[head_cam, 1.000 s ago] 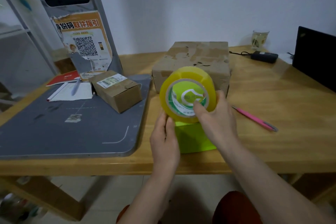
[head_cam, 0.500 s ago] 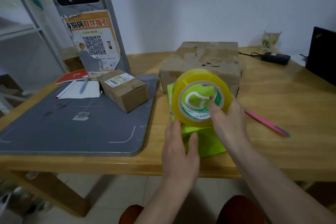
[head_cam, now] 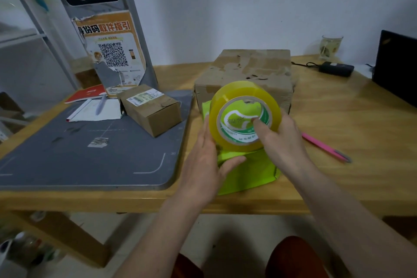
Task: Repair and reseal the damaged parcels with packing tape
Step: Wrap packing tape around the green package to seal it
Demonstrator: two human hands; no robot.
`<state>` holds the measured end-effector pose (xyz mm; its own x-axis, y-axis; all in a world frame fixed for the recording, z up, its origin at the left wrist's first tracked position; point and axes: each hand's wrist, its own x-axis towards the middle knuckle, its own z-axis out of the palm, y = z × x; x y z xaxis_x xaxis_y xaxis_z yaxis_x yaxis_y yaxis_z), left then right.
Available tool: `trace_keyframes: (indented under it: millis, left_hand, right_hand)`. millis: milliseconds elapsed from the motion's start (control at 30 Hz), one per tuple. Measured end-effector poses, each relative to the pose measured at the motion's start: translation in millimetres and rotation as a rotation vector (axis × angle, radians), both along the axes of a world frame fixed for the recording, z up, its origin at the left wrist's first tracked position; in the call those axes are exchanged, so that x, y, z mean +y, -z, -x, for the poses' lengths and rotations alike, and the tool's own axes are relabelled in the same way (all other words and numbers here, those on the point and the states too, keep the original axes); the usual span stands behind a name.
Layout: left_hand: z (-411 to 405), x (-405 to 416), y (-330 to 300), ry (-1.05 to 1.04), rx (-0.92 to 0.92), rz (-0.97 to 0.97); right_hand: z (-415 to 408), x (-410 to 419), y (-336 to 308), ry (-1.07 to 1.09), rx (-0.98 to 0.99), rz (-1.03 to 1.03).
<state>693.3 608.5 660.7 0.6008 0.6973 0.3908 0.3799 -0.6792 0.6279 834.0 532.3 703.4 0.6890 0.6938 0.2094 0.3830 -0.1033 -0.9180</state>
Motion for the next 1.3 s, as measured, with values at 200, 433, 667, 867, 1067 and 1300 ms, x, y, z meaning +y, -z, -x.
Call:
trace_keyframes:
  millis: [200,433,667,867,1067,1300]
  left_hand:
    - [4,-2,-7,-0.003,0.130,-0.081]
    - [3,0,-8,0.019,0.181,-0.102]
    - [7,7,-15,0.075,0.260,-0.152]
    - [7,7,-20,0.084,0.301,-0.114]
    - [-3,15,-34,0.084,0.691,-0.299]
    - [-57,4,-48,0.189,0.831,-0.141]
  right_hand:
    - [-32,-11,-21,-0.015,-0.061,-0.032]
    - [-59,-24,-15,0.040,-0.002,-0.192]
    - [-49,-15,12,-0.016,0.293,-0.181]
    - [-82,-26,-9,-0.057,0.434,-0.187]
    - [-81,-27,-4,-0.057,0.533,-0.233]
    - [-75,-19,-6,-0.072,0.380,-0.191]
